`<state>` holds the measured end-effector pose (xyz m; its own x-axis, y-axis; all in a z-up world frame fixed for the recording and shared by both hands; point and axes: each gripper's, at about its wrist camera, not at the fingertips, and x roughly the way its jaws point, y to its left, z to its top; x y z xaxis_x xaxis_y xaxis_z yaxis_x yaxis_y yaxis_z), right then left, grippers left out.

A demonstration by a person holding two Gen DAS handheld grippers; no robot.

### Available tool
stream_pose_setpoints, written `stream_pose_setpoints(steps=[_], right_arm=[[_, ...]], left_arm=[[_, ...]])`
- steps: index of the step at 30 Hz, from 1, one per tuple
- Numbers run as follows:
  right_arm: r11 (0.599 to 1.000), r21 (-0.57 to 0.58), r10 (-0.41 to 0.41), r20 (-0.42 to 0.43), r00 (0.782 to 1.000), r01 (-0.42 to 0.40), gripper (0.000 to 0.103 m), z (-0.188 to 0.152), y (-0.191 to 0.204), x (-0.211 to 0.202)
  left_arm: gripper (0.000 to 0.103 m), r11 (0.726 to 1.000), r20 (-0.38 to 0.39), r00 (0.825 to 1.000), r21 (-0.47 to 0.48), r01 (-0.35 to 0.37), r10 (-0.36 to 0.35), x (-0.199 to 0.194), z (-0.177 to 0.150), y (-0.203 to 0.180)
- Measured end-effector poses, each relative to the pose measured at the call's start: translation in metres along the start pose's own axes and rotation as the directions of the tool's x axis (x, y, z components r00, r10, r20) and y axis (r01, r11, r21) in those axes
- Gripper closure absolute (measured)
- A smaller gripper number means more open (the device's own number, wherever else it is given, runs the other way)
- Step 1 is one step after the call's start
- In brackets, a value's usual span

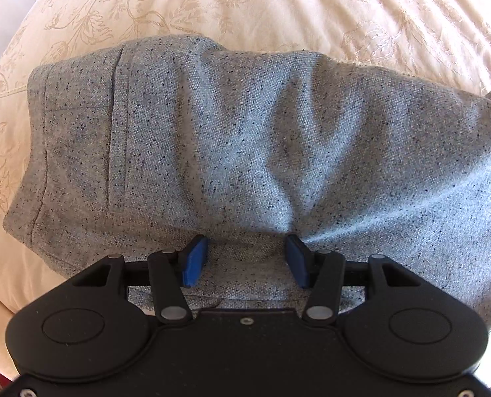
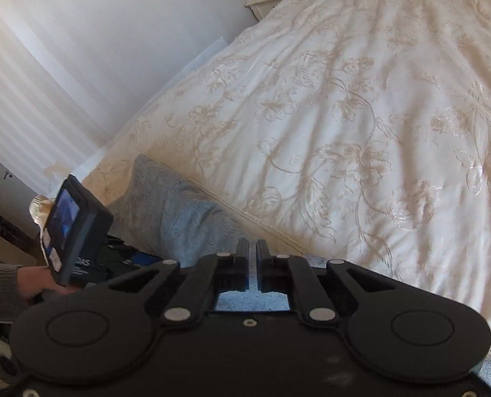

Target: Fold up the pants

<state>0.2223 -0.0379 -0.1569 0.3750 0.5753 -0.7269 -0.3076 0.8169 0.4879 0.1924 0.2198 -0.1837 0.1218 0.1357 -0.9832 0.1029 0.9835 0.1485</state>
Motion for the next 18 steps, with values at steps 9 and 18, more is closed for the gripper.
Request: stream_pose_setpoints(steps=[9,18], right_arm=[[0.962,0.273,0.091,-0.304,0.948,-0.005,0.071,0.028,-0.060,0.069],[0.990,0.120,0.080,-0.030,0.996,-0.076,0.098,0.000,-0.004,-0.001]], left_arm=[[0.045,1.000,0.042,0.999,0.011,-0.010,0.010,-0.001,-0.011,-0.005],[0.044,1.000,0.048,0.999,0.023,0.002,-0.003,-0.002,-0.012,-0.004]])
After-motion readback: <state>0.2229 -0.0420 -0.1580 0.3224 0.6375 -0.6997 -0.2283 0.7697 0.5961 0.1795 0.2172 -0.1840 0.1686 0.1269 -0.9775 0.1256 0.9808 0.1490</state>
